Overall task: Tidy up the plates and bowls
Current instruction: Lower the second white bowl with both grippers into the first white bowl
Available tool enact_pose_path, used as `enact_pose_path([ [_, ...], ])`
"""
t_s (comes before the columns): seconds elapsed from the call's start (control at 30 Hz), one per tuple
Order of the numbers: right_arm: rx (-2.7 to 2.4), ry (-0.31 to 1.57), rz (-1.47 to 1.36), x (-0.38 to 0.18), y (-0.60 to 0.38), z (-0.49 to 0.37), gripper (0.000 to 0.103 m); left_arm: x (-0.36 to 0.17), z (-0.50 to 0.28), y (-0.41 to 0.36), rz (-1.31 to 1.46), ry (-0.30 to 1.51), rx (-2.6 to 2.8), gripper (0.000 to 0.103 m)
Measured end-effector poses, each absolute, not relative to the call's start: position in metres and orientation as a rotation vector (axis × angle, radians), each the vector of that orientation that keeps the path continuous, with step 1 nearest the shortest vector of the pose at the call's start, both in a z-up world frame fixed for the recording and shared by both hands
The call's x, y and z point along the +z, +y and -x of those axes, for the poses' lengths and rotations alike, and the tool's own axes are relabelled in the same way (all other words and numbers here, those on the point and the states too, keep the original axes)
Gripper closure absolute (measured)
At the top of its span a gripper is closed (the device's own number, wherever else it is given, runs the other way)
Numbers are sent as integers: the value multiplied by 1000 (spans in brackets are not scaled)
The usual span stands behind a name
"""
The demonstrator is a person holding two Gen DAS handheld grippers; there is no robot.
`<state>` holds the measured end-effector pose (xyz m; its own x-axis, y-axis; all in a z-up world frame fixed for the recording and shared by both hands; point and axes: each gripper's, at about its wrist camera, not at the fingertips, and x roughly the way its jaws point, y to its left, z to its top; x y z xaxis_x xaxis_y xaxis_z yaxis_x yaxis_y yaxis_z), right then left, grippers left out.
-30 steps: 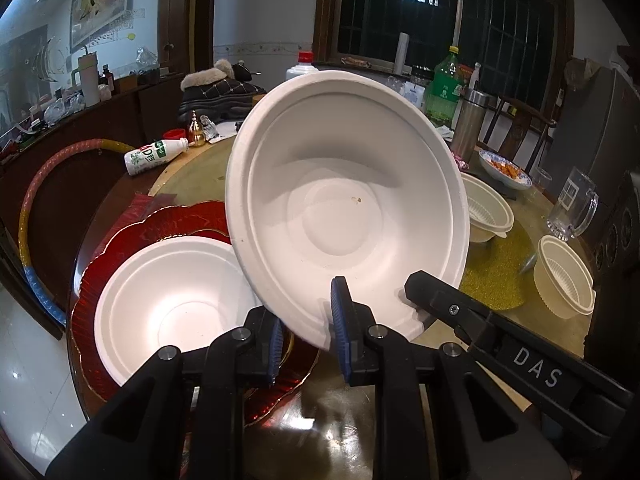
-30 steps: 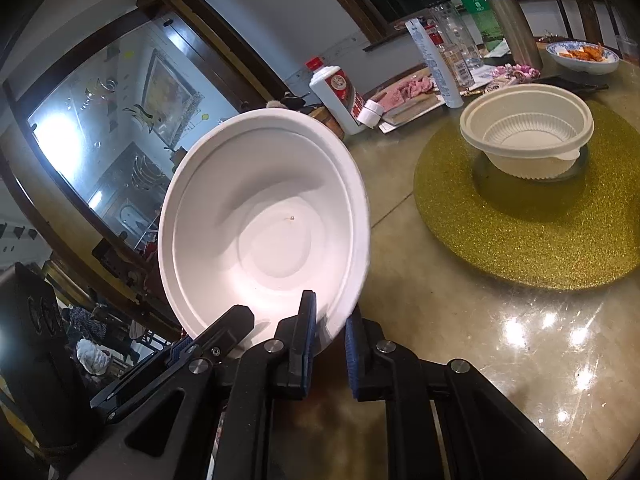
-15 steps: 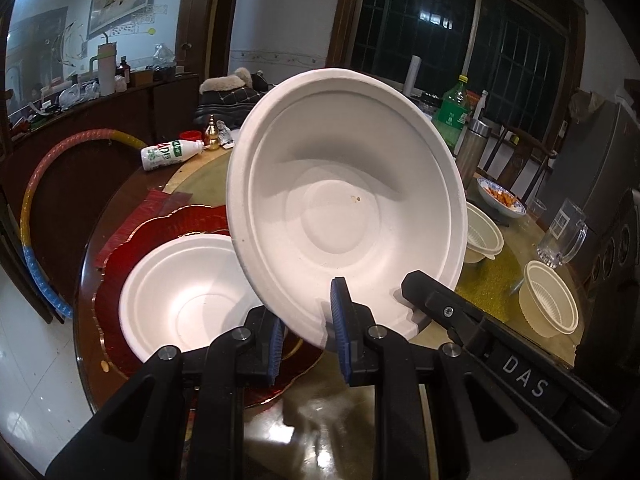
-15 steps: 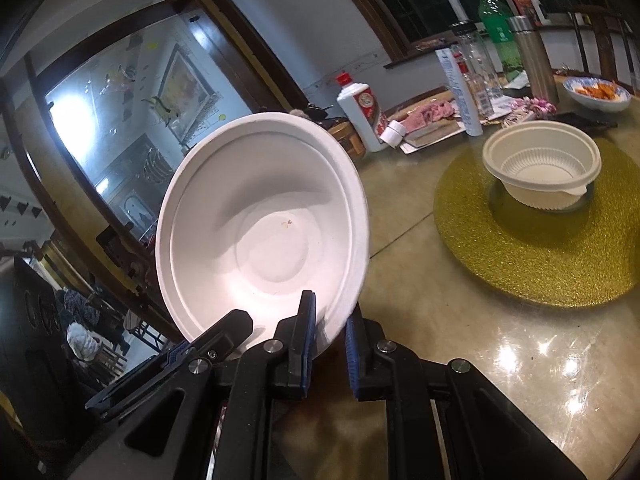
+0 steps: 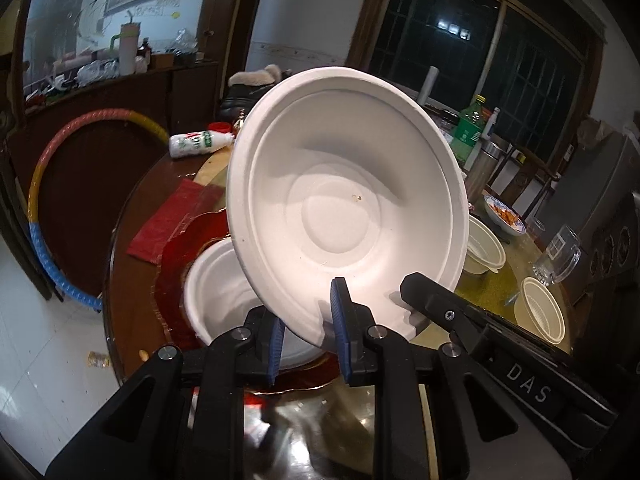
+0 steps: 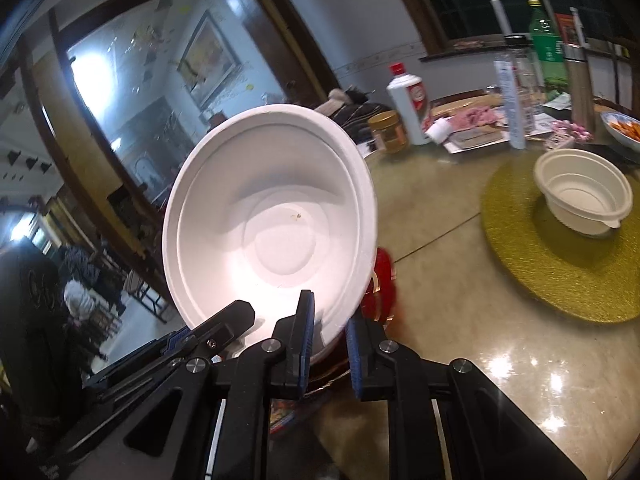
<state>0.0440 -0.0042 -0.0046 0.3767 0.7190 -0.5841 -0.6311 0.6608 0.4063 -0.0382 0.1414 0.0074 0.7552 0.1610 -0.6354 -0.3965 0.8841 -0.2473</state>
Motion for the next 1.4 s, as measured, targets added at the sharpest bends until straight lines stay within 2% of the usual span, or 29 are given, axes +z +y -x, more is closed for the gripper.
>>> enact_pose_path([
  [0.57,908,947,-51,-20,35,-36,87,-12,54,171,467,745,324,83],
  [1.27,927,964,-58,-22,42,-33,86,-15,58,183,523,773,294,80],
  [1.4,937,969,-77,-21,40,-34,83,-13,56,184,517,774,290,78],
])
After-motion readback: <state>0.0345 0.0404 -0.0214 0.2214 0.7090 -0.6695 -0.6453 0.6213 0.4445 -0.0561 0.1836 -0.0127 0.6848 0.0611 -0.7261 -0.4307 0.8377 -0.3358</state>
